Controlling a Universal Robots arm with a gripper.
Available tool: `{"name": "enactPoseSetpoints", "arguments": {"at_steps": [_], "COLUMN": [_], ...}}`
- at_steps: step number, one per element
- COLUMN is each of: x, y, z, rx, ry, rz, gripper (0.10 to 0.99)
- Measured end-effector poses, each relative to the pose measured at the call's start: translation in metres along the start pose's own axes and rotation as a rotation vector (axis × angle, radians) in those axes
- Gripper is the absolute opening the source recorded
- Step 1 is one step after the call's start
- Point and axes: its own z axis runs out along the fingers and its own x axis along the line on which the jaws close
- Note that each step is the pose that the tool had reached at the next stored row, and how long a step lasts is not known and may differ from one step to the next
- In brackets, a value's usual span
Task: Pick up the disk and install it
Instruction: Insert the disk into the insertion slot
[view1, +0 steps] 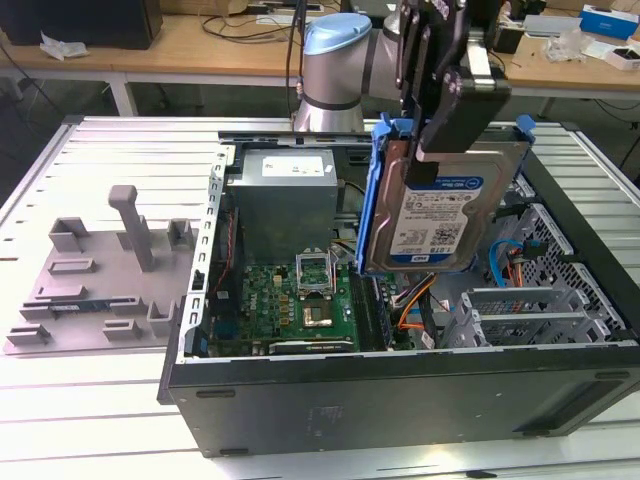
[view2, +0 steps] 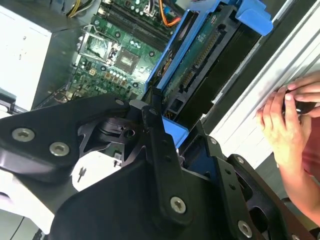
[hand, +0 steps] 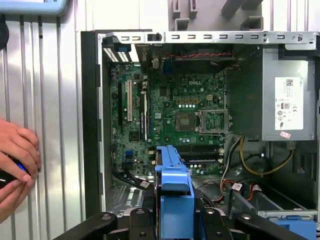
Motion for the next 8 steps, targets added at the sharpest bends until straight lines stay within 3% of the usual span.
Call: {"name": "enactPoseSetpoints", "arguments": {"at_steps": [2,3,5,6,8], "x": [0.0034,0.0053,0.0065,0.0080,0.0103], "y": [-0.0066,-0.0148,-0.0230,-0.0306,-0.0375], "z": [0.0003,0.0006,0.0008,0.0010,0.0013], "rx": [0.000,0.000,0.000,0.000,-0.001], "ry": [0.0000,-0.0001,0.0001,0.0000,0.0000], "rz": [0.000,0.000,0.000,0.000,0.000], "gripper": [0.369,0.369,0.369,0.369,0.369]}}
